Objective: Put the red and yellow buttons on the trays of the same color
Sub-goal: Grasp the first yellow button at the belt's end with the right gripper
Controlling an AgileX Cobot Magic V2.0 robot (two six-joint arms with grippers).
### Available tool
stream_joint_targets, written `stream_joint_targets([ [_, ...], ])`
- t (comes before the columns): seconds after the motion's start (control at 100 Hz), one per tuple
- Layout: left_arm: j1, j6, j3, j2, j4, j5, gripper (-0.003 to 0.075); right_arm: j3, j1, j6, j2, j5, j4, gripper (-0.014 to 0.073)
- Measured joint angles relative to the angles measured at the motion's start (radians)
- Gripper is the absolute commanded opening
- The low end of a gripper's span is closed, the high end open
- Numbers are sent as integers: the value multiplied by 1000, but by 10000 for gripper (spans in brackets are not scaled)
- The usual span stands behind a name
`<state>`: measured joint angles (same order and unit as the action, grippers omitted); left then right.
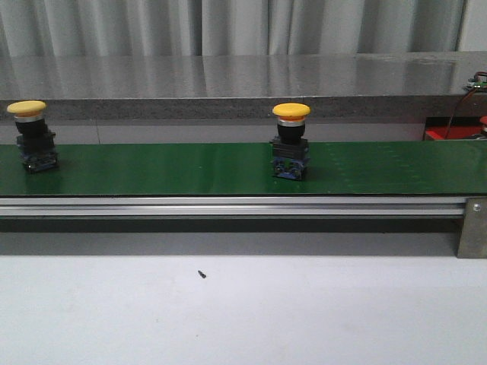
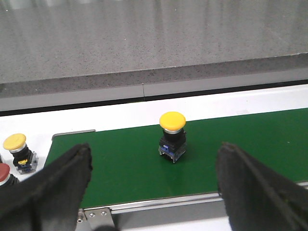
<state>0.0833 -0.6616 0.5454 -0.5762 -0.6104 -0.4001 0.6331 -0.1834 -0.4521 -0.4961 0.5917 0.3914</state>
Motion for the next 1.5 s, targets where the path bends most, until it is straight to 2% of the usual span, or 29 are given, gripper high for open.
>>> stream_joint_targets([
  [0.19, 0, 0, -28, 23, 0, -4, 265, 0, 0, 0, 0, 5, 8, -68],
  [0.41, 0, 0, -28, 23, -2, -4, -20, 0, 0, 0, 0, 81, 9, -56],
  [0.48, 0, 0, -28, 23, -2, -4, -20, 0, 0, 0, 0, 123, 9, -3],
  [0.55, 0, 0, -28, 23, -2, -4, -20, 0, 0, 0, 0, 158, 9, 101],
  [0.6, 0, 0, -28, 23, -2, -4, -20, 0, 0, 0, 0, 175, 9, 211],
  [0.72, 0, 0, -28, 23, -2, -4, -19, 0, 0, 0, -5, 190, 9, 558],
  [0.79, 0, 0, -28, 23, -2, -4, -20, 0, 0, 0, -28, 194, 9, 671],
  [0.89, 0, 0, -28, 23, -2, -4, -20, 0, 0, 0, -87, 201, 11, 633],
  [1.09, 0, 0, -28, 23, -2, -4, -20, 33, 2, -26, -262, 213, 22, 634],
  [1.5, 0, 0, -28, 23, -2, -4, -19, 271, 127, -64, -742, 208, 32, 634],
])
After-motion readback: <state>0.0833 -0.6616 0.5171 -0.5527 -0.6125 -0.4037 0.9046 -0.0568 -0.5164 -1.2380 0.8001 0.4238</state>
